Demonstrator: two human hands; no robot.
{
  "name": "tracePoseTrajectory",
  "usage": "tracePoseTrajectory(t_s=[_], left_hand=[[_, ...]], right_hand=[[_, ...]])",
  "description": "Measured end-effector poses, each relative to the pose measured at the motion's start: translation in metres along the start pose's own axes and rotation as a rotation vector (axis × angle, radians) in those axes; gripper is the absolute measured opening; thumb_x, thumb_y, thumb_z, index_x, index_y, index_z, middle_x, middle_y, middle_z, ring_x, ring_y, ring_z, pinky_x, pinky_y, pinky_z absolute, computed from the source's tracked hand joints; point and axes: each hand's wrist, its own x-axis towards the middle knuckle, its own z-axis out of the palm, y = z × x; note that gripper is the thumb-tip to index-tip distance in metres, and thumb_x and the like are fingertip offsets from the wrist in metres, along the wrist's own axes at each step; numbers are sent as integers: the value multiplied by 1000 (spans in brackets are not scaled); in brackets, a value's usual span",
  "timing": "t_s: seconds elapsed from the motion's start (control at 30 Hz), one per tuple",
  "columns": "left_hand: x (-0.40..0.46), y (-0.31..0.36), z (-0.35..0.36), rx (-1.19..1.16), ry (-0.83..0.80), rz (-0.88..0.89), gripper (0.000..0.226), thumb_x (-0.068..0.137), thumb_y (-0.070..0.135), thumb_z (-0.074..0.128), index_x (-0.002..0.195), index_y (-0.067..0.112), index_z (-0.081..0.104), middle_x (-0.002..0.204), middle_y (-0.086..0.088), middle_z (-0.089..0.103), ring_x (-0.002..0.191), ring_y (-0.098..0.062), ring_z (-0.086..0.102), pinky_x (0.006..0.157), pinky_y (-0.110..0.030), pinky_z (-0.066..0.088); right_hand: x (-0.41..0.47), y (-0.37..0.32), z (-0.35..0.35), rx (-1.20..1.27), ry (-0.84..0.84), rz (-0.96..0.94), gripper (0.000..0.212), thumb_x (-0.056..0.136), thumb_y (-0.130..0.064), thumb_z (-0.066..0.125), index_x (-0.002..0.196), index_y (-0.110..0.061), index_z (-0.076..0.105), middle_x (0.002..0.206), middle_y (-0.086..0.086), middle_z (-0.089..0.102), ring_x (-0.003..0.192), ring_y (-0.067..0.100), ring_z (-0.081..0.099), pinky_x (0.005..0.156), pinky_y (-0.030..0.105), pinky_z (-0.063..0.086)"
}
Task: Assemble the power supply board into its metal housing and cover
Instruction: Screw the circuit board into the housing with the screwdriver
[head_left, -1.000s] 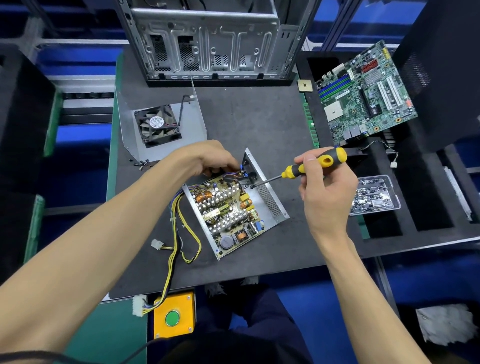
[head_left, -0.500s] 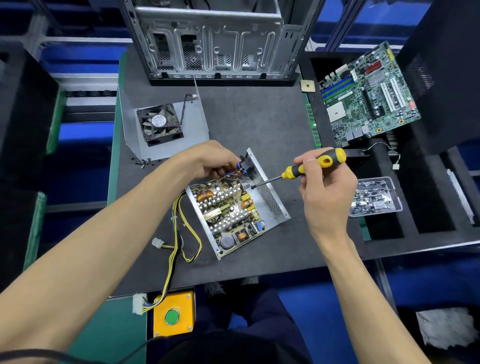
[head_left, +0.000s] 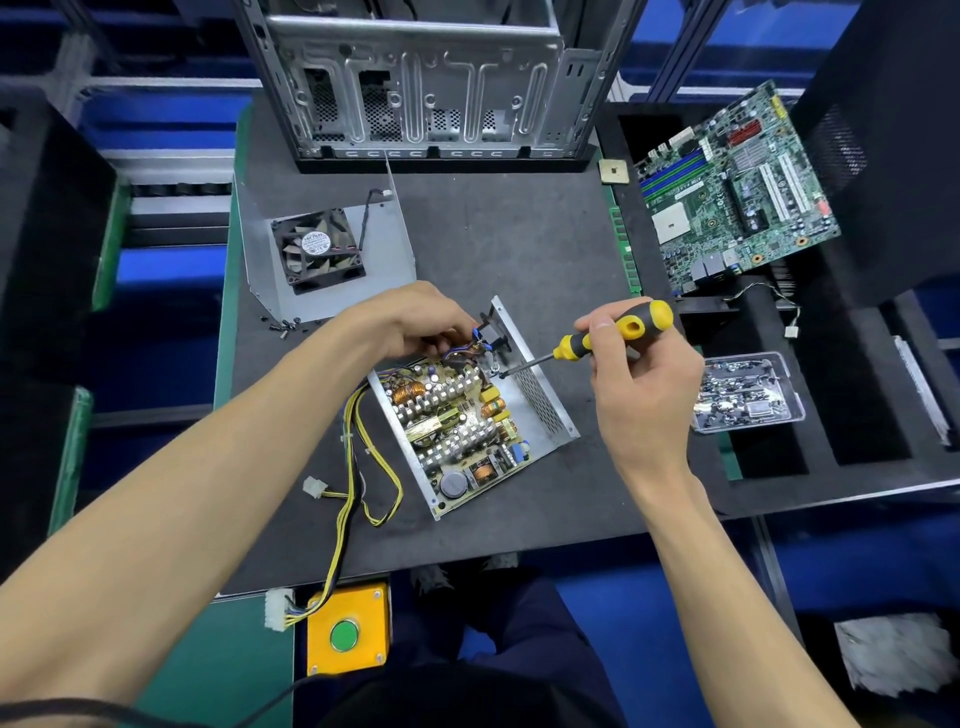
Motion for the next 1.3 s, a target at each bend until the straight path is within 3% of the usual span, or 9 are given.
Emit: tracePoseTrajectory(t_s=[0.17,0.27,0.37,0.5,0.6,0.83,0.93,1.3], left_hand=[[1,-1,2,67,10,13,22,83,-1,66,101,-13,71,82,-18,61,51,-16,48,48,-24,39],[1,-1,2,90,19,16,27,82,-1,67,105,-16,69,80,-17,62,51,-16,49,49,-25,40],[1,-2,2,71,25,16,24,81,-3,67,101,-15,70,79,-17,61,50,-15,49,50,-25,39],[-3,-1,2,51,7,18,4,79,-3,65,81,-3,69,73,-16,58,49,-15,49,49,-25,38],[-4,-1,2,51,7,11,11,80,-3,65,89,-5,70,76,-16,58,50,-16,49,52,-27,38],[-7,1,3,67,-8,14,14,81,-4,65,94,-4,70,82,-18,57,53,-17,47,53,-28,35],[-7,1,3,74,-6,10,20,81,-4,65,98,-12,71,82,-19,58,53,-17,47,53,-28,35],[-9,3,3,81,-10,12,9,80,-3,67,88,0,70,68,-12,59,49,-15,47,49,-25,35]], right_hand=[[-1,5,2,-143,-52,-93,16,99,-24,58,84,-26,64,72,1,66,65,37,64,57,52,51],[-2,7,3,-219,-89,-130,18,98,-22,58,85,-12,66,71,7,66,63,34,63,57,48,50],[-2,7,6,-264,-137,-151,16,98,-18,60,85,-10,66,71,4,64,61,27,58,56,42,47],[0,9,9,-301,-185,-168,13,97,-10,65,84,-9,66,72,2,62,59,18,52,54,22,40],[1,10,12,-329,-227,-182,13,97,-9,65,83,-10,65,71,0,61,58,14,49,58,11,34],[5,14,16,-363,-248,-224,14,97,-12,64,83,-13,63,68,-4,56,59,9,48,58,9,34],[7,17,18,-369,-248,-233,15,97,-14,64,82,-13,63,68,-3,56,59,12,49,57,11,35],[9,24,20,-408,-282,-245,19,98,-23,61,81,-14,61,66,-9,51,59,10,47,56,11,34]])
